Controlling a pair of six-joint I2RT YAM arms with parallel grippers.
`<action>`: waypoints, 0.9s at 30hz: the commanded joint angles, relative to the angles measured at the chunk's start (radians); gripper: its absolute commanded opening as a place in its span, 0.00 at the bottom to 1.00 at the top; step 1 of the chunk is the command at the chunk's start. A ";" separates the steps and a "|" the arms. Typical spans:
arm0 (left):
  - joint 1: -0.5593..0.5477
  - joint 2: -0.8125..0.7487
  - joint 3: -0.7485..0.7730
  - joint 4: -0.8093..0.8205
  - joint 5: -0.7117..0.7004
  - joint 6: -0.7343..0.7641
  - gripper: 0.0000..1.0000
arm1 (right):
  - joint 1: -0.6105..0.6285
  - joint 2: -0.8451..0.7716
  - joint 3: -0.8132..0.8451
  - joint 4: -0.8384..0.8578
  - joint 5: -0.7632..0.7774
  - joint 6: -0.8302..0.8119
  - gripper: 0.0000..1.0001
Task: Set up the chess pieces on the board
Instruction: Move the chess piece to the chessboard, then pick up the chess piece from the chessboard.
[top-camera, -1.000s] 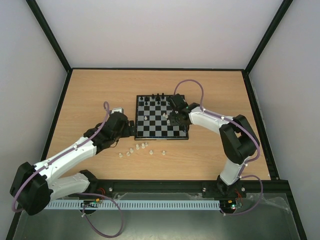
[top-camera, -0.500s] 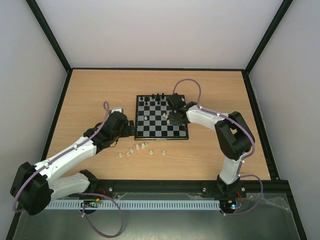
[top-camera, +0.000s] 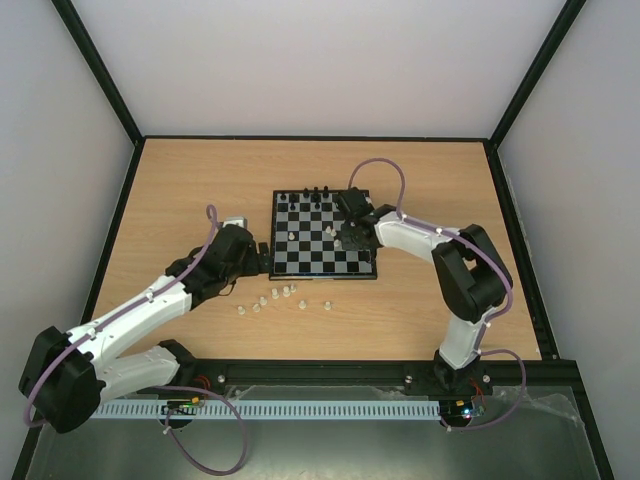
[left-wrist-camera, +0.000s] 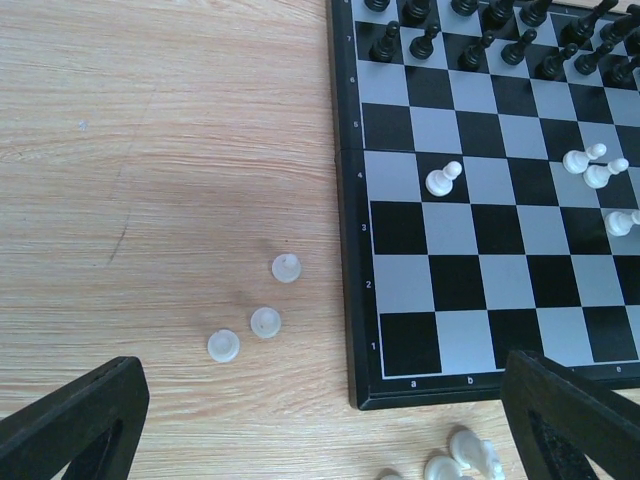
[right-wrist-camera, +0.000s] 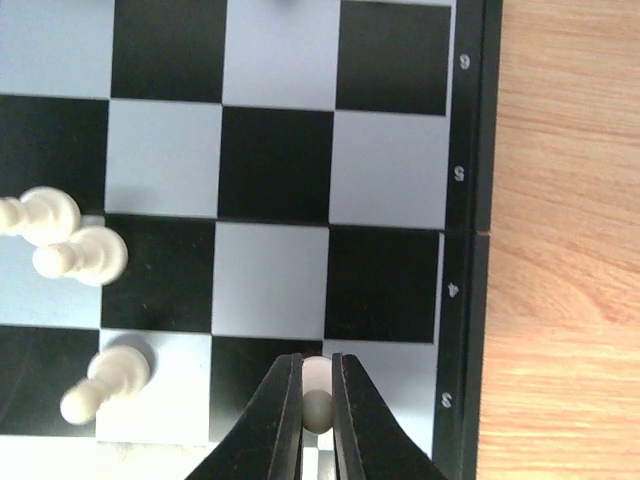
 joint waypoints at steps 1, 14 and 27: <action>0.006 -0.015 -0.017 0.021 0.020 0.002 0.99 | -0.005 -0.065 -0.064 -0.046 0.018 0.021 0.06; 0.007 -0.006 -0.019 0.035 0.030 -0.002 1.00 | -0.004 -0.132 -0.151 -0.052 0.014 0.028 0.07; 0.007 -0.013 -0.003 0.016 0.009 0.001 1.00 | -0.004 -0.192 -0.086 -0.078 -0.031 0.004 0.36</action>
